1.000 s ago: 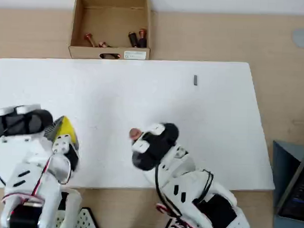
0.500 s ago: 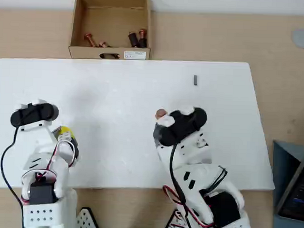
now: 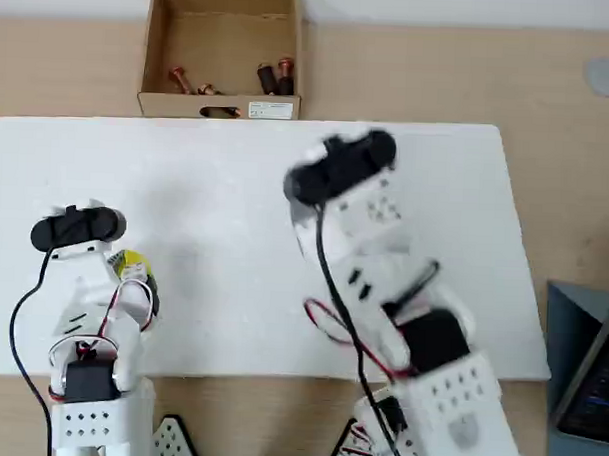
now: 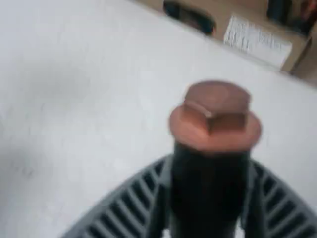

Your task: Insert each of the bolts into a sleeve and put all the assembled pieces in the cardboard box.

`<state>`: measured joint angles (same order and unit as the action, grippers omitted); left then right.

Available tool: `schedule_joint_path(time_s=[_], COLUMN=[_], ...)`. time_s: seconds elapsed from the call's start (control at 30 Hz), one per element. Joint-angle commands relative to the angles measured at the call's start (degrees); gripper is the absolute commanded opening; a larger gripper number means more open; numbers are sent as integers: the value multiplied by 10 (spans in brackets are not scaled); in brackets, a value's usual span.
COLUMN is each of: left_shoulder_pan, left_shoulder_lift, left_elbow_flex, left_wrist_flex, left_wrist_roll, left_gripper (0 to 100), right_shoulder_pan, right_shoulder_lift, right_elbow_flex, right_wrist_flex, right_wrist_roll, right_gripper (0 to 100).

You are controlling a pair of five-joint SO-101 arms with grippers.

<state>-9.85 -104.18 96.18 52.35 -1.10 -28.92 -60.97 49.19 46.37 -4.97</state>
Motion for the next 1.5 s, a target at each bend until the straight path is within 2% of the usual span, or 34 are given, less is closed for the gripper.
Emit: schedule_joint_path(time_s=[0.0, 0.33, 0.5, 0.63, 1.23, 1.47], left_shoulder_pan=[-4, -3, -3, -3, -3, -3], left_shoulder_lift=[-5, -5, -5, -5, -5, -5], left_elbow_flex=[9, 9, 9, 9, 9, 9], left_wrist_flex=[-9, -9, -9, -9, -9, -9], left_wrist_roll=[-2, -3, -3, -3, -3, -3], left_gripper=[3, 4, 5, 5, 5, 5], right_shoulder_pan=[10, 10, 10, 10, 11, 17], right_shoulder_lift=[90, 364, 504, 607, 1070, 1178], right_elbow_flex=[-87, -277, -397, -500, -1014, -1120], right_wrist_flex=[-66, -177, -214, -239, -239, -207], right_wrist_roll=[-2, -1, 48, 55, 55, 129], right_gripper=[9, 9, 9, 9, 9, 9])
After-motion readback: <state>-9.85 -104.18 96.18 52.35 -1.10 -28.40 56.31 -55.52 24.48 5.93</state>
